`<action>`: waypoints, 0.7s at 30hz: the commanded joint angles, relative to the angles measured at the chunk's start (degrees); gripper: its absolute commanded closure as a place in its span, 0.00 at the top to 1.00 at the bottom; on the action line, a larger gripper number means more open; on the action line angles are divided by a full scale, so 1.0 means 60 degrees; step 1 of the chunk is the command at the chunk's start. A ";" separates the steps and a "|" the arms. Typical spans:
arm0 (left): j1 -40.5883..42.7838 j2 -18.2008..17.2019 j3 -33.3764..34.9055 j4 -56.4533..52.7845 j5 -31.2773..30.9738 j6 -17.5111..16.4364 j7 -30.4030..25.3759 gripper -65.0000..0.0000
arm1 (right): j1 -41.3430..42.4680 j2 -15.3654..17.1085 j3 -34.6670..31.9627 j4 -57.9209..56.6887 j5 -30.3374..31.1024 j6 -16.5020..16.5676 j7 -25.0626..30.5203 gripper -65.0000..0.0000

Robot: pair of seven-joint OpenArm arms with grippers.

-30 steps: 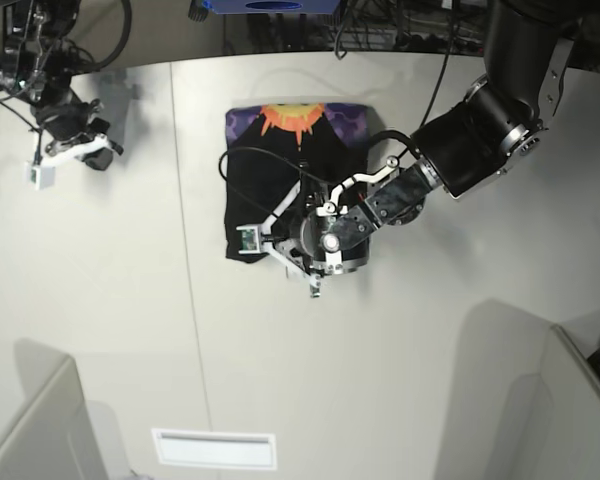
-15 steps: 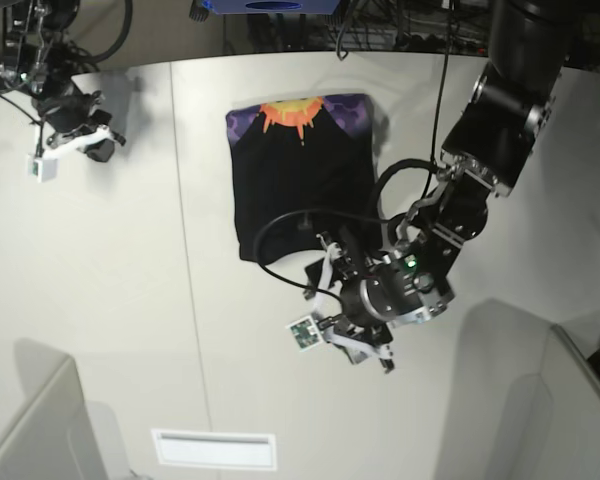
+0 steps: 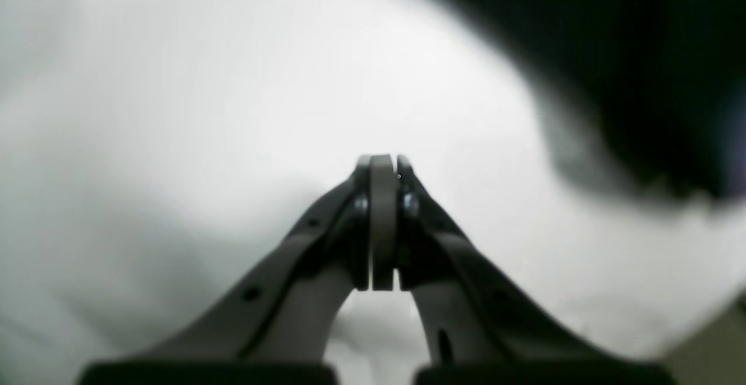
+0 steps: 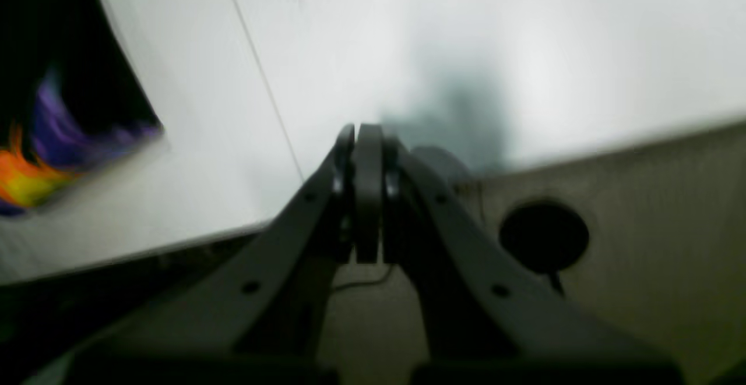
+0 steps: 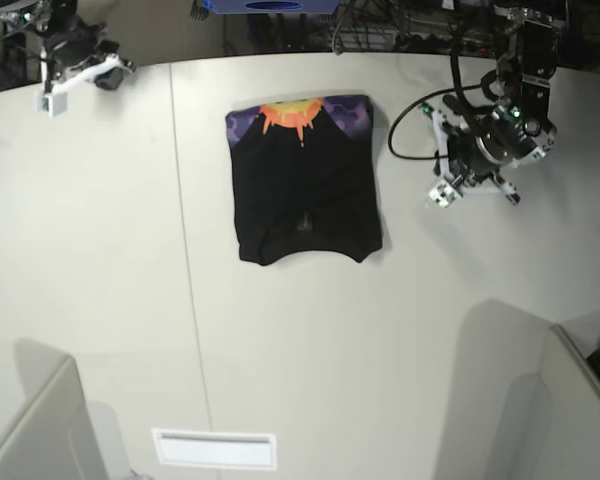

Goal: Fold the T-shirt properly

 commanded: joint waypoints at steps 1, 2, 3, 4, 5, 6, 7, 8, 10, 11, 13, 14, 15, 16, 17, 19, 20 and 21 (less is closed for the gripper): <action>0.0475 -0.0143 -0.0034 0.0170 -0.0071 -0.0037 -0.0436 0.00 | -0.0274 0.0145 0.0077 0.0137 0.0039 0.0044 0.0143 0.00; 0.0915 -0.0173 -0.0034 0.0184 -0.0041 0.0022 -0.0861 0.00 | -0.0450 0.0145 0.0077 0.0137 0.0024 0.0059 0.0143 0.00; 0.1589 -0.0217 -0.0034 0.0199 -0.0027 0.0124 -0.1491 0.00 | -0.0640 0.0145 0.0018 0.0137 0.0024 0.0059 0.0100 0.00; 0.2248 -0.0231 -0.0034 0.0184 -0.0027 0.0285 -0.2194 0.00 | -0.0831 0.0145 -0.0041 0.0122 0.0024 0.0059 0.0085 0.00; 0.2790 -0.0231 -0.0034 0.0184 -0.0027 0.0461 -0.2809 0.00 | -0.0962 0.0145 -0.0129 0.0122 0.0024 0.0059 0.0070 0.00; 0.3406 -0.0231 -0.0034 0.0170 -0.0012 0.0666 -0.3439 0.00 | -0.1124 0.0145 -0.0319 0.0108 0.0024 0.0059 0.0070 0.00; 0.3919 -0.0246 -0.0020 0.0170 -0.0012 0.0828 -0.3967 0.00 | -0.1329 0.0145 -0.0524 0.0108 0.0010 0.0059 0.0070 0.00; 0.4387 -0.0246 -0.0020 0.0140 -0.0012 0.0959 -0.4392 0.00 | -0.1534 0.0145 -0.0729 0.0093 0.0010 0.0059 0.0070 0.00; 0.5193 -0.0436 -0.0020 0.0126 -0.0012 0.1223 -0.4831 0.00 | -0.1900 0.0160 -0.1110 0.0078 0.0010 0.0059 0.0070 0.00; 0.5633 -0.0510 0.0039 0.0111 -0.0012 0.1384 -0.4905 0.00 | -0.2076 0.0160 -0.1330 0.0035 -0.0034 0.0059 0.0070 0.00; 0.6248 -0.0510 0.0083 -0.0036 -0.0012 0.1604 -0.4919 0.00 | -0.2237 0.0350 -0.1960 -0.0229 -0.0562 0.0059 0.0070 0.00; 0.6453 -0.0466 0.0097 -0.0167 -0.0012 0.1677 -0.4919 0.00 | -0.2178 0.0467 -0.2429 -0.0522 -0.1001 0.0059 0.0070 0.00; 0.6585 -0.0436 0.0097 -0.0417 -0.0012 0.1721 -0.4919 0.00 | -0.2017 0.0570 -0.2956 -0.0947 -0.1514 0.0059 0.0085 0.00; 0.6644 -0.0436 0.0097 -0.0695 -0.0012 0.1721 -0.4919 0.00 | -0.1754 0.0599 -0.3425 -0.1431 -0.1968 0.0059 0.0100 0.00; 0.6629 -0.0407 0.0097 -0.1076 -0.0012 0.1721 -0.4934 0.00 | -0.1387 0.0585 -0.3923 -0.2061 -0.2496 0.0059 0.0114 0.00; 0.6365 -0.0217 0.0097 -0.2087 -0.0012 0.1721 -0.4949 0.00 | -0.0625 0.0555 -0.4905 -0.3526 -0.3316 0.0059 0.0158 0.00; 0.6102 -0.0026 0.0171 -0.2526 -0.0012 0.1721 -0.4949 0.00 | -0.0303 0.0555 -0.5315 -0.4127 -0.3521 0.0059 0.0173 0.00; 0.5823 0.0106 0.0244 -0.3113 -0.0012 0.1721 -0.4949 0.00 | 0.0107 0.0541 -0.5799 -0.4801 -0.3653 0.0059 0.0217 0.00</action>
